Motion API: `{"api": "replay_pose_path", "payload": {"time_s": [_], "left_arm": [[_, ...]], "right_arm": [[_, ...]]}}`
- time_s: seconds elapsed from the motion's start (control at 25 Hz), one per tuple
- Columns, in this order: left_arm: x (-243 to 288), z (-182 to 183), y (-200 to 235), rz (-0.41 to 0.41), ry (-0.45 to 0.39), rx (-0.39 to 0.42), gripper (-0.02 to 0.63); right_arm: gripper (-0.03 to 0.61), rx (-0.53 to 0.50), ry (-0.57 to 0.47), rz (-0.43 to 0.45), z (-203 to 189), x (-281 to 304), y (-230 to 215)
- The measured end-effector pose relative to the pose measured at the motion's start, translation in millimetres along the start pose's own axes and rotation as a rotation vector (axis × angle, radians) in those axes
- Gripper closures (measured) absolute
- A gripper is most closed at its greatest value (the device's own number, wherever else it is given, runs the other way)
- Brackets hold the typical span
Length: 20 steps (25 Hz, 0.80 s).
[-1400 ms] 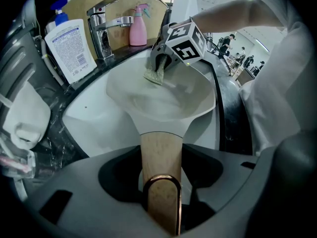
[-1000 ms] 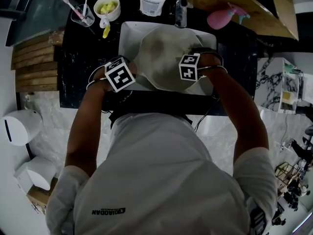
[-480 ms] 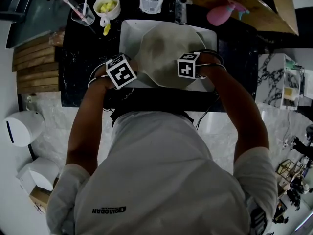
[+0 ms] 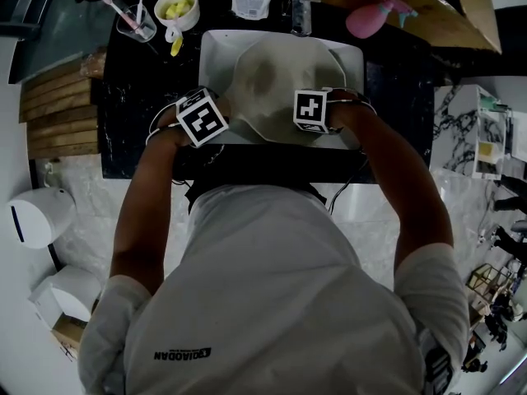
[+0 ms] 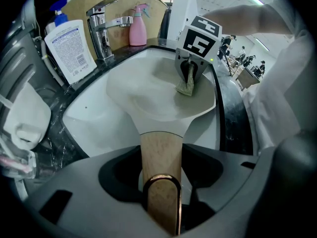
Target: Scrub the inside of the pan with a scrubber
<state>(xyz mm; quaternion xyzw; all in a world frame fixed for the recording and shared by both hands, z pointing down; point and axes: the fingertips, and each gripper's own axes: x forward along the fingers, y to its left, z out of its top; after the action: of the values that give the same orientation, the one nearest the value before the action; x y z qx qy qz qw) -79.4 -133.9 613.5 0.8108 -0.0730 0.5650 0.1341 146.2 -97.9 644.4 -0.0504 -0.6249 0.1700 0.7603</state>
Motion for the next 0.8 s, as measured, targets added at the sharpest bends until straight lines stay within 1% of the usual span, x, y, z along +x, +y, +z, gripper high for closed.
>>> {"api": "replay_pose_path", "payload": {"time_s": [0.2, 0.36, 0.56, 0.8], "left_arm": [[-0.2, 0.4, -0.4, 0.0, -0.002, 0.0, 0.367], [-0.1, 0.3, -0.6, 0.002, -0.001, 0.0, 0.367], [-0.1, 1.0, -0.7, 0.003, -0.002, 0.001, 0.367], [0.0, 0.5, -0.8, 0.001, -0.001, 0.001, 0.367]], "right_arm": [[0.489, 0.054, -0.097, 0.114, 14.0, -0.5, 17.4], [0.489, 0.104, -0.207, 0.235, 30.0, -6.2, 32.3], [0.491, 0.128, -0.291, 0.321, 44.4, -12.6, 43.4], [0.491, 0.168, -0.431, 0.442, 67.8, -24.4, 56.9]]}}
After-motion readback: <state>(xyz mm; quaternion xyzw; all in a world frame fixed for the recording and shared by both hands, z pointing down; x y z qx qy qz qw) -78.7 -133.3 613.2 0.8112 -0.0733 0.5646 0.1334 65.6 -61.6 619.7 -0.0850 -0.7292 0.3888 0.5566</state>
